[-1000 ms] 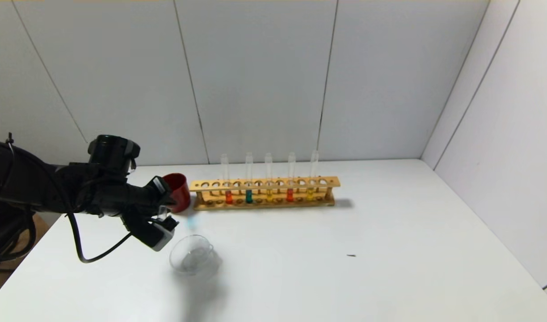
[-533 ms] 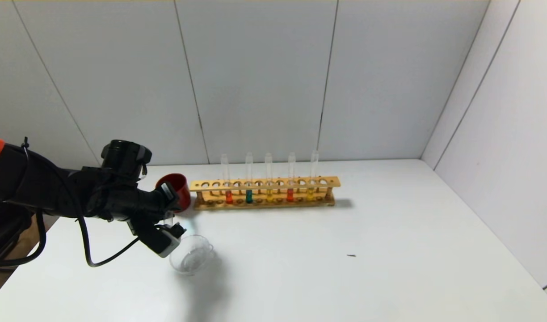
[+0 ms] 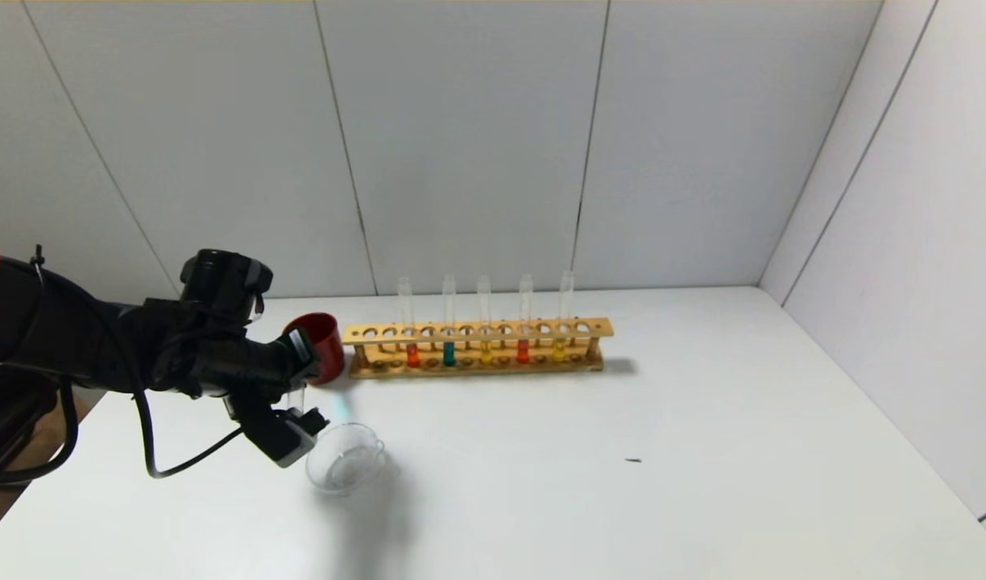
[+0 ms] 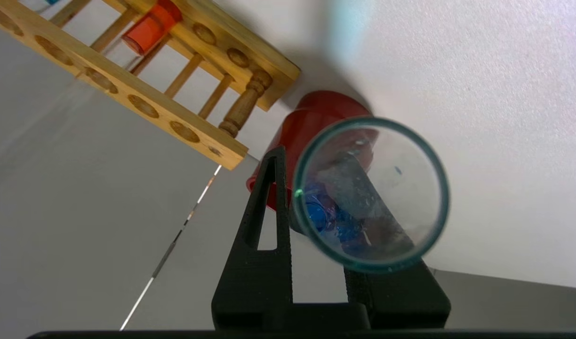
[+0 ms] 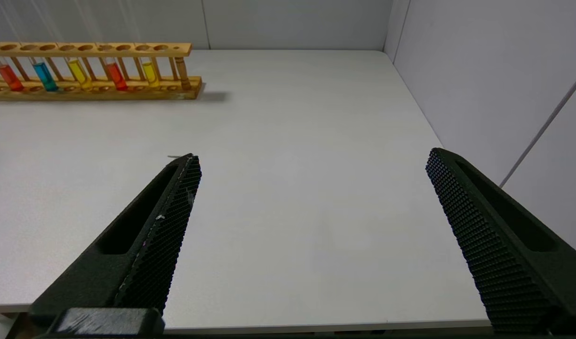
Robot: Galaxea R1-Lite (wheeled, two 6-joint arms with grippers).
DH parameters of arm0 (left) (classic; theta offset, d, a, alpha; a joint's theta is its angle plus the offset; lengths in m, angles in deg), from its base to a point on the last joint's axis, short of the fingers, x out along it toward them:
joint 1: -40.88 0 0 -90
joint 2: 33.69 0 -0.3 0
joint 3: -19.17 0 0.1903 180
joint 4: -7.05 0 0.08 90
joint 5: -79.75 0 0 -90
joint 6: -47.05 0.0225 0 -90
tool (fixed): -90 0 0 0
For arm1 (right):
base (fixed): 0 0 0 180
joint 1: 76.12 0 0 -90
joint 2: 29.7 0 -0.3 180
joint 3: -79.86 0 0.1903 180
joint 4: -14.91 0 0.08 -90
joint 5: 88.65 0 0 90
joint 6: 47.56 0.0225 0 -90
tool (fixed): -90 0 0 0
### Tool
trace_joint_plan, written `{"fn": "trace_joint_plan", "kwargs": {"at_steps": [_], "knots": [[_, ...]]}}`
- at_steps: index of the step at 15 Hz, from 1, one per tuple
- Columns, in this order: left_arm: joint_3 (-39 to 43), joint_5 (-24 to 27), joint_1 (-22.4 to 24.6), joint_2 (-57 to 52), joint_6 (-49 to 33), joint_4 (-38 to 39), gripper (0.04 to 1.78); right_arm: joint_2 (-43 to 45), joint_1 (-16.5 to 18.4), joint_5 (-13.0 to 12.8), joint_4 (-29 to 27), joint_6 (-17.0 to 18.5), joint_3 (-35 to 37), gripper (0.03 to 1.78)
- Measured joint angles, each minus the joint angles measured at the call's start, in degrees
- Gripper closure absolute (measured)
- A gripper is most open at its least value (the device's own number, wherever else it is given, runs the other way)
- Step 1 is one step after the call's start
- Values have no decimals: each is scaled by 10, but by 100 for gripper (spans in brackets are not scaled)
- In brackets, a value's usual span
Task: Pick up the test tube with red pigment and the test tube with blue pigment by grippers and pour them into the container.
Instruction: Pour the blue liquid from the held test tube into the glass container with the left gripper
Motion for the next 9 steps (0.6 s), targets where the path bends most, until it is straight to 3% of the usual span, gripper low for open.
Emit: {"fn": "trace_joint_plan", "kwargs": {"at_steps": [9], "knots": [[-1,-20,-7,-9,5,0,148,0,0,0,0,0,0,6]]}}
